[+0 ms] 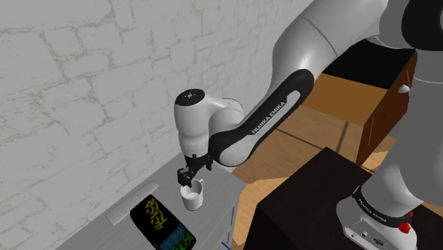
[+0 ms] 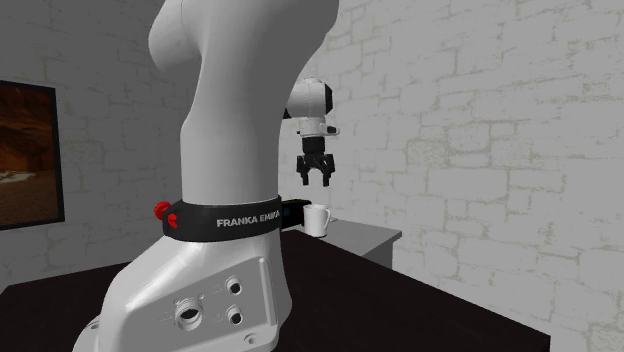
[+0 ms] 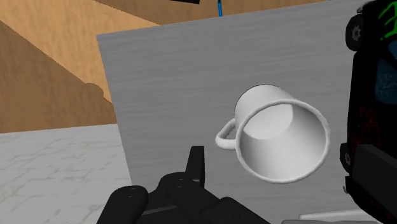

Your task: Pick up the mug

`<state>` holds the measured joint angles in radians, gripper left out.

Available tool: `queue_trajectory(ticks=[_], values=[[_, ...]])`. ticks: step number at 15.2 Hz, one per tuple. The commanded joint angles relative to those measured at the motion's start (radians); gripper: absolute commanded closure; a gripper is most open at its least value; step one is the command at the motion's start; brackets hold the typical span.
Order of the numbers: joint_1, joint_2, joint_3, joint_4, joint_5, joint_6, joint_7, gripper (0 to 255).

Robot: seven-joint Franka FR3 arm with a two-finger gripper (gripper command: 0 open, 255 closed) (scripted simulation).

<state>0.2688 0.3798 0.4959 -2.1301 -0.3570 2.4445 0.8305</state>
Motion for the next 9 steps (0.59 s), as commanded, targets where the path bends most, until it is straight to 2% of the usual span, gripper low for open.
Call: queue_trajectory(ticks=[1, 6, 9], values=[[0.046, 0.077, -0.024, 0.059, -0.050, 0.001, 0.047, 0], [0.160, 0.270, -0.081, 0.243, -0.128, -0.021, 0.119, 0], [0.175, 0.304, -0.095, 0.262, -0.143, -0.008, 0.130, 0]])
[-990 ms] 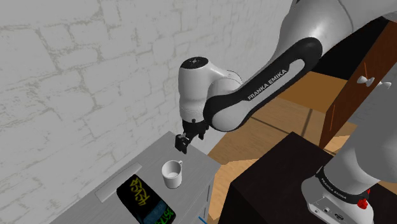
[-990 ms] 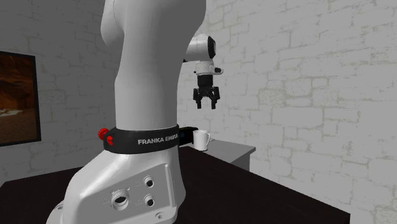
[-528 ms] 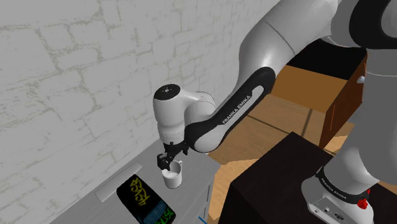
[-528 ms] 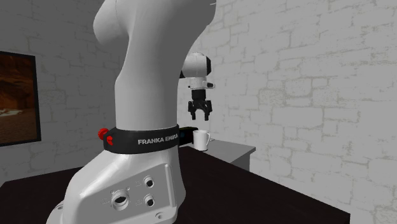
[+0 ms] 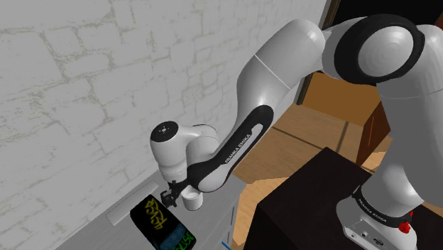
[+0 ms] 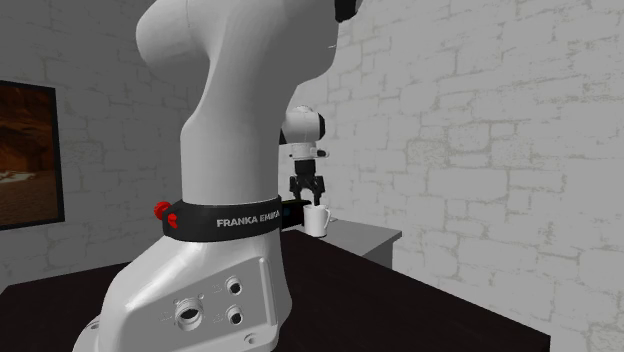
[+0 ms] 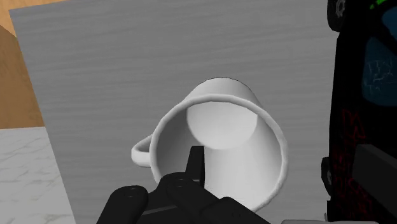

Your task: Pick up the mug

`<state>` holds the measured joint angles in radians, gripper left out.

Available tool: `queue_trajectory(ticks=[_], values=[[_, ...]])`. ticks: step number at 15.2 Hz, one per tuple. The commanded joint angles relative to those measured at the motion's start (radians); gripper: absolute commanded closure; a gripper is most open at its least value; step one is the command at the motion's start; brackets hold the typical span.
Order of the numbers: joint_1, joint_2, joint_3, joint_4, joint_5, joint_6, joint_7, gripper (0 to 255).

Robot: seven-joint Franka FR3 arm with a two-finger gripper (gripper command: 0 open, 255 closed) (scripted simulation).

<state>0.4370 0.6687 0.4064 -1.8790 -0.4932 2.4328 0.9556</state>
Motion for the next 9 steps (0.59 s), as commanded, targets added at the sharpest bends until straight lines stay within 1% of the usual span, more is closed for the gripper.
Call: queue_trajectory(ticks=[1, 5, 7, 8, 9], values=[[0.011, 0.026, -0.011, 0.014, -0.012, 0.012, 0.008, 0], [0.028, 0.076, -0.034, 0.030, -0.035, 0.045, 0.025, 0], [0.028, 0.076, -0.034, 0.030, -0.035, 0.045, 0.025, 0], [0.028, 0.077, -0.035, 0.031, -0.036, 0.046, 0.025, 255], [0.028, 0.077, -0.034, 0.030, -0.036, 0.046, 0.025, 255]])
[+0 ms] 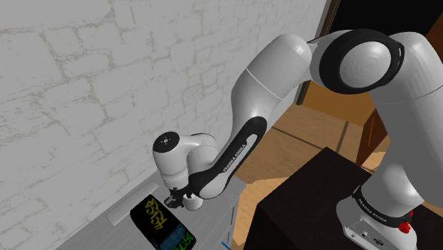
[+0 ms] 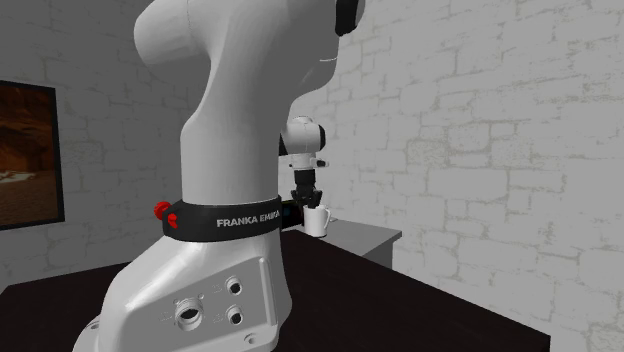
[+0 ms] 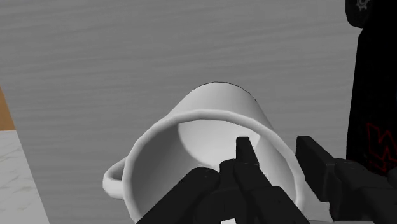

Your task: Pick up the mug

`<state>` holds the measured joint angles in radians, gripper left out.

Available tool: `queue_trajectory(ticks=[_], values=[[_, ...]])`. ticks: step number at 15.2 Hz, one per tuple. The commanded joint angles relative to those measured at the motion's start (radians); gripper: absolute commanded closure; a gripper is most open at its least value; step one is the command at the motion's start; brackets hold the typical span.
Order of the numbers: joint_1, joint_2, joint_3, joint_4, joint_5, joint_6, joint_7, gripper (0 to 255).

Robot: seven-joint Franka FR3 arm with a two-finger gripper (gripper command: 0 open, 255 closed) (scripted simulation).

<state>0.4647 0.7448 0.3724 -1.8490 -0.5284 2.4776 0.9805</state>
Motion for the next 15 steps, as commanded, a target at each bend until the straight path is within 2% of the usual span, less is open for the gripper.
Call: queue_trajectory(ticks=[1, 8, 15], values=[[0.000, 0.001, 0.000, 0.000, -0.001, 0.001, 0.000, 255], [0.000, 0.000, 0.000, 0.000, 0.000, 0.000, 0.000, 255], [-0.026, -0.075, 0.035, -0.023, 0.037, -0.052, -0.025, 255]])
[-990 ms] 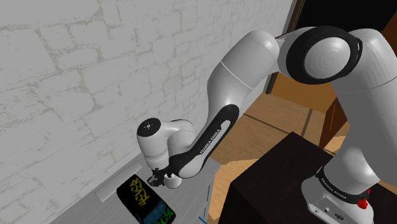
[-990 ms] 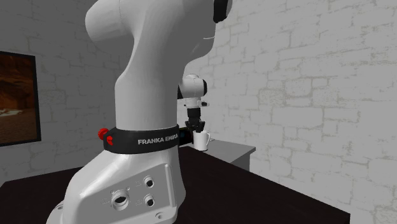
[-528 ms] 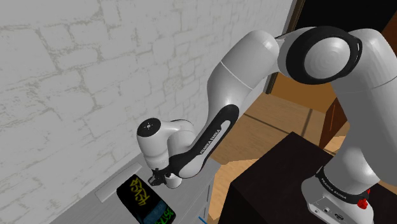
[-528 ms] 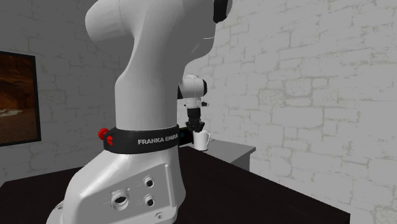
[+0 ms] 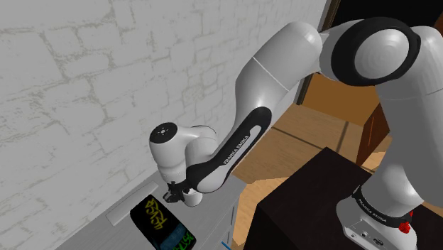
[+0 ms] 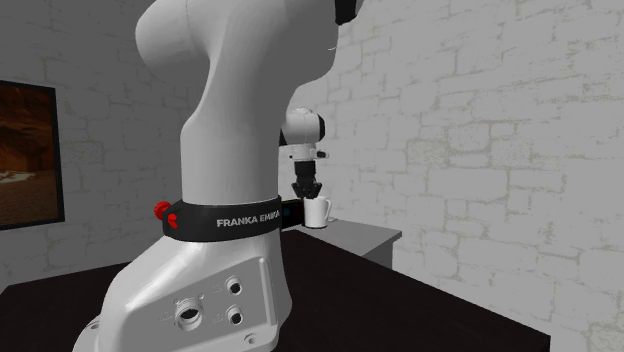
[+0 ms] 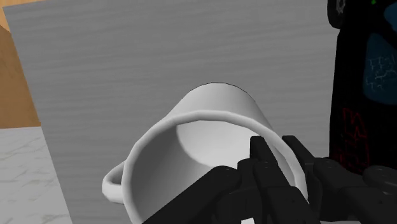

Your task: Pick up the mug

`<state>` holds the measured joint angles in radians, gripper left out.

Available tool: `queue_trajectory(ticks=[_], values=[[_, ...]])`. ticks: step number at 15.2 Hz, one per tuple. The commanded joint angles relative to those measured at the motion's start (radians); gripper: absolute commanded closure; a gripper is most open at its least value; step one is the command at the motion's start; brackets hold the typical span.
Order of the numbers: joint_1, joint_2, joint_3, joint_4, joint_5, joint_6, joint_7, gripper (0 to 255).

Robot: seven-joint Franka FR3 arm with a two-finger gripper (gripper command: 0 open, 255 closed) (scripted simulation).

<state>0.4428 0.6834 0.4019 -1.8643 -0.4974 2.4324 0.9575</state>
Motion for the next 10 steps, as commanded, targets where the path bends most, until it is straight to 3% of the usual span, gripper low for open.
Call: queue_trajectory(ticks=[1, 10], values=[[-0.008, -0.025, 0.011, -0.010, 0.011, -0.014, -0.006, 255], [-0.033, -0.097, 0.045, -0.022, 0.053, -0.072, -0.035, 255]])
